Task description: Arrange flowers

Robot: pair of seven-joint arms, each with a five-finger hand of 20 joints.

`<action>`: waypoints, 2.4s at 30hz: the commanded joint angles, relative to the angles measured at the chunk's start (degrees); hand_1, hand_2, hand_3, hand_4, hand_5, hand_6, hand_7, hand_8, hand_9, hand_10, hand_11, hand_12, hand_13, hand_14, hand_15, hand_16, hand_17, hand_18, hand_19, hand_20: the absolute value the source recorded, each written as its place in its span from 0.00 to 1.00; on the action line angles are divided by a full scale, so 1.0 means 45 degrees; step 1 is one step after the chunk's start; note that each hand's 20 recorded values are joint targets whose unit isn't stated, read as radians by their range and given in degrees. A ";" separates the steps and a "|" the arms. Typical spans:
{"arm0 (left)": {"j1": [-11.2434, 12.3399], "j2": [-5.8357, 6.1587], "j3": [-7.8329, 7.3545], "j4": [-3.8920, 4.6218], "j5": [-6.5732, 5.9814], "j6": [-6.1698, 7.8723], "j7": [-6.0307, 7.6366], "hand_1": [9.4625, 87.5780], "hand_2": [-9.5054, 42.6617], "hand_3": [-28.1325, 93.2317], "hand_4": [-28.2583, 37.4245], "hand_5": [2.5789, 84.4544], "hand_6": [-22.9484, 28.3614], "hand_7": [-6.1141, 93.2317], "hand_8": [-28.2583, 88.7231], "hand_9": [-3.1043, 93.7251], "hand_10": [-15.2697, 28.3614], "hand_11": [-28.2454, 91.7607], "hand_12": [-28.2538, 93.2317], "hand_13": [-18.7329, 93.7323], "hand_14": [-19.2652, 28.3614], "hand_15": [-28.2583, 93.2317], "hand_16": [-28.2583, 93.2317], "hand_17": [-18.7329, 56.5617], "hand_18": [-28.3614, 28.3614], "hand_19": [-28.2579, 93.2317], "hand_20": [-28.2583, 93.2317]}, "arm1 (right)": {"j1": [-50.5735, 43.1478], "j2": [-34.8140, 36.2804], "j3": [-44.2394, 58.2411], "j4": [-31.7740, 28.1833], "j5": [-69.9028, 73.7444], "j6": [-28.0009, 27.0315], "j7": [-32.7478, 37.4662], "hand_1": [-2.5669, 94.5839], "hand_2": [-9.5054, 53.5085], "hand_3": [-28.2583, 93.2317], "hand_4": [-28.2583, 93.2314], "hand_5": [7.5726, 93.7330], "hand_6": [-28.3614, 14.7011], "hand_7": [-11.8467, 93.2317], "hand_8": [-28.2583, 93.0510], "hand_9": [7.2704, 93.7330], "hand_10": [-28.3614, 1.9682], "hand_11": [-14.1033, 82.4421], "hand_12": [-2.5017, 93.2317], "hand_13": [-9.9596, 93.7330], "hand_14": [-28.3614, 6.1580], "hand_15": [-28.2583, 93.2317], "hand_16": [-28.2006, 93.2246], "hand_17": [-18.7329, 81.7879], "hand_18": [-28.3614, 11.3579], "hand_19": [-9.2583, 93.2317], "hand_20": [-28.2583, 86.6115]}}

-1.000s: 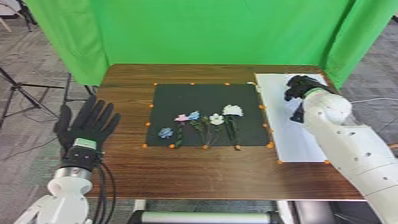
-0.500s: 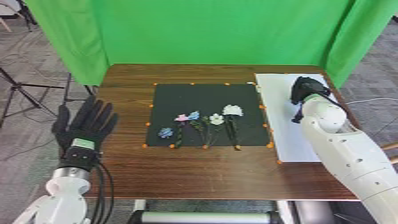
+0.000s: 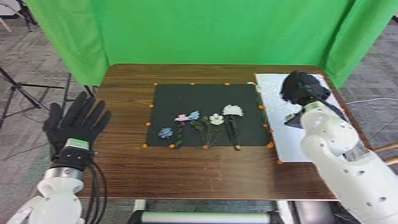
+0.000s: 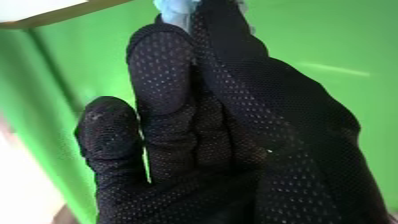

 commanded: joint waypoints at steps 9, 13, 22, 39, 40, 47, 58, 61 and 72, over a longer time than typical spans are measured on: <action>-0.0952 0.0250 0.0483 0.0180 0.0243 0.0328 -0.0479 0.21 0.38 0.84 0.00 0.34 0.53 0.24 0.14 0.34 0.62 0.41 0.31 0.37 0.69 0.53 0.16 0.17 0.75 0.53 0.32 | -0.0944 -0.1880 -0.1337 -0.0457 -0.2729 -0.0781 -0.0758 0.70 0.00 0.81 0.00 0.73 0.68 0.44 0.24 0.87 0.68 0.27 0.48 0.82 0.76 0.58 0.62 0.65 0.31 0.98 0.61; -0.1086 0.0220 0.0622 0.0213 0.0219 0.0348 -0.0524 0.21 0.39 0.84 0.00 0.33 0.53 0.24 0.14 0.34 0.62 0.41 0.31 0.37 0.69 0.53 0.16 0.17 0.75 0.53 0.31 | -0.1165 -0.2039 -0.1492 -0.0617 -0.2763 -0.0892 -0.0598 0.70 0.00 0.82 0.00 0.73 0.68 0.43 0.23 0.87 0.68 0.27 0.48 0.82 0.76 0.59 0.62 0.65 0.29 0.98 0.61; -0.0952 0.0238 0.0625 0.0060 -0.0167 0.1023 -0.0356 0.22 0.40 0.84 0.00 0.34 0.54 0.25 0.14 0.35 0.63 0.42 0.31 0.38 0.70 0.55 0.16 0.17 0.75 0.53 0.31 | -0.1756 -0.2044 -0.1304 -0.1066 -0.2567 -0.1541 -0.0542 0.66 0.00 0.81 0.00 0.68 0.66 0.37 0.21 0.85 0.66 0.28 0.47 0.80 0.74 0.60 0.61 0.64 0.27 0.98 0.60; -0.0696 0.0023 0.0577 -0.0042 -0.0312 0.1191 -0.0332 0.23 0.42 0.83 0.00 0.44 0.54 0.27 0.13 0.37 0.63 0.44 0.30 0.38 0.69 0.57 0.15 0.17 0.75 0.56 0.32 | -0.2195 -0.2074 -0.0898 -0.1718 -0.2398 -0.2102 -0.0606 0.48 0.00 0.88 0.00 0.59 0.61 0.28 0.13 0.75 0.55 0.44 0.32 0.76 0.56 0.72 0.49 0.60 0.20 0.99 0.60; -0.0659 -0.0003 0.0553 -0.0067 -0.0333 0.1203 -0.0350 0.23 0.42 0.83 0.00 0.44 0.54 0.27 0.13 0.37 0.63 0.44 0.30 0.38 0.69 0.57 0.15 0.17 0.75 0.56 0.32 | -0.2201 -0.2067 -0.0931 -0.1721 -0.2279 -0.1975 -0.0449 0.45 0.00 0.89 0.00 0.58 0.61 0.27 0.14 0.74 0.53 0.46 0.28 0.76 0.56 0.72 0.48 0.60 0.20 0.99 0.60; -0.0516 -0.0122 0.0479 -0.0069 -0.0447 0.1165 -0.0396 0.23 0.43 0.83 0.00 0.44 0.56 0.27 0.14 0.37 0.64 0.44 0.30 0.38 0.69 0.58 0.15 0.17 0.75 0.56 0.32 | -0.2324 -0.1993 -0.0884 -0.1996 -0.1906 -0.1939 -0.0300 0.39 0.00 0.87 0.00 0.60 0.59 0.27 0.14 0.74 0.51 0.48 0.28 0.75 0.53 0.73 0.48 0.60 0.18 1.00 0.60; -0.0600 -0.0121 0.0565 -0.0030 -0.0486 0.1034 -0.0376 0.18 0.48 0.82 0.00 0.45 0.57 0.26 0.14 0.37 0.64 0.44 0.30 0.38 0.70 0.57 0.15 0.17 0.75 0.56 0.32 | -0.2400 -0.2033 -0.0755 -0.2268 -0.1678 -0.1522 -0.0173 0.36 0.00 0.84 0.00 0.62 0.58 0.27 0.14 0.75 0.48 0.48 0.27 0.75 0.51 0.74 0.48 0.61 0.17 1.00 0.60; -0.0659 -0.0108 0.0609 0.0012 -0.0438 0.0986 -0.0433 0.18 0.48 0.82 0.00 0.45 0.57 0.26 0.14 0.37 0.64 0.44 0.30 0.38 0.70 0.57 0.15 0.17 0.75 0.56 0.32 | -0.2356 -0.2006 -0.0791 -0.2217 -0.1499 -0.1406 -0.0006 0.36 0.00 0.84 0.00 0.62 0.58 0.27 0.14 0.74 0.47 0.47 0.27 0.75 0.51 0.74 0.47 0.61 0.17 1.00 0.60; -0.0479 0.0005 0.0498 -0.0117 -0.0464 0.1034 -0.0286 0.19 0.46 0.83 0.00 0.45 0.57 0.26 0.14 0.37 0.65 0.44 0.31 0.38 0.70 0.57 0.15 0.17 0.75 0.55 0.32 | -0.2845 -0.1737 -0.0027 -0.3401 -0.0572 -0.2621 0.0931 0.38 0.00 0.84 0.00 0.64 0.56 0.29 0.14 0.72 0.43 0.43 0.26 0.74 0.49 0.72 0.46 0.60 0.18 1.00 0.58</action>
